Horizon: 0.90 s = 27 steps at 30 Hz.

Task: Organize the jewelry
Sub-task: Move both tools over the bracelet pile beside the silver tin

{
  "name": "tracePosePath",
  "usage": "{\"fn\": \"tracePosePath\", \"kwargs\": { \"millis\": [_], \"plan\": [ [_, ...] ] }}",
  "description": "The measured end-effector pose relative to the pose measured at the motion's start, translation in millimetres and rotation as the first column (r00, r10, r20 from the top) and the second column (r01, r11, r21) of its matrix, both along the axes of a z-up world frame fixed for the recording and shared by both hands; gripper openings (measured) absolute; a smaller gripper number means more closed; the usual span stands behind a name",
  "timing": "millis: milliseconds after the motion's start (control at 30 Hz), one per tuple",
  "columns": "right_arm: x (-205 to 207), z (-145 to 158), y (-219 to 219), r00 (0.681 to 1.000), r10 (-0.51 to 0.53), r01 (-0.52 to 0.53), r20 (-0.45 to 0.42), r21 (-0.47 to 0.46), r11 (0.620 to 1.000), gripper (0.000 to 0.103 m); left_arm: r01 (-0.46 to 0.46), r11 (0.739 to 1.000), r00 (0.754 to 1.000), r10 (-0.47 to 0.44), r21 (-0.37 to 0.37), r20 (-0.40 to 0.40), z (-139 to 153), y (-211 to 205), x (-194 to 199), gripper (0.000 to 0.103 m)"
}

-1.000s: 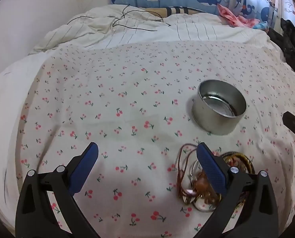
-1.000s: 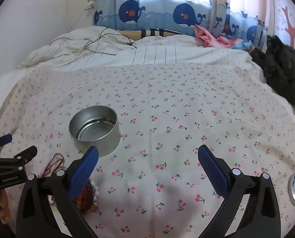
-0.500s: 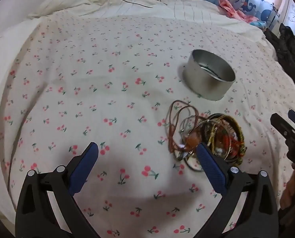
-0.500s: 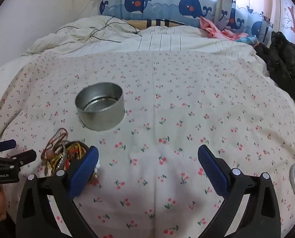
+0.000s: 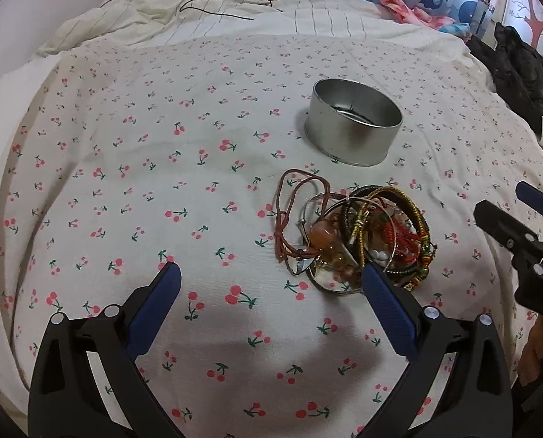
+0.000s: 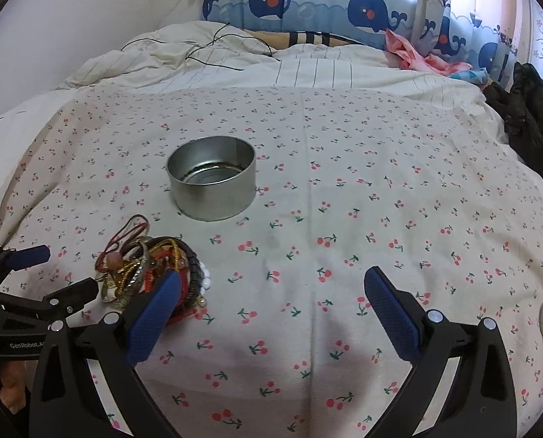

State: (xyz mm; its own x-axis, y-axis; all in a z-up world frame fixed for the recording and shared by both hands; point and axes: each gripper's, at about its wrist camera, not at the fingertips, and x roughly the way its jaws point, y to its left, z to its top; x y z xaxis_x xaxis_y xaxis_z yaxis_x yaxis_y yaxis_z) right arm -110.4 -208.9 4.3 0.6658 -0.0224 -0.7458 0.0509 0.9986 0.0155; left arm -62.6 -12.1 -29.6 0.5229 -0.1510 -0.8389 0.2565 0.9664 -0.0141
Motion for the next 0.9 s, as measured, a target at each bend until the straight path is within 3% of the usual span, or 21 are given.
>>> {"fn": "tracePosePath", "kwargs": {
  "millis": [333,900],
  "plan": [
    [0.6,-3.1,1.6,1.000,0.001,-0.001,-0.001,0.005,1.000,0.096,-0.012,0.999,1.000,0.012,0.045,0.018,-5.0,2.0,5.4,0.096],
    [5.4,-10.0,9.6,1.000,0.016,-0.016,-0.015,0.002,1.000,0.096,-0.006,0.998,0.999,0.004,0.058,0.045,-3.8,2.6,4.8,0.096]
  ]
}}
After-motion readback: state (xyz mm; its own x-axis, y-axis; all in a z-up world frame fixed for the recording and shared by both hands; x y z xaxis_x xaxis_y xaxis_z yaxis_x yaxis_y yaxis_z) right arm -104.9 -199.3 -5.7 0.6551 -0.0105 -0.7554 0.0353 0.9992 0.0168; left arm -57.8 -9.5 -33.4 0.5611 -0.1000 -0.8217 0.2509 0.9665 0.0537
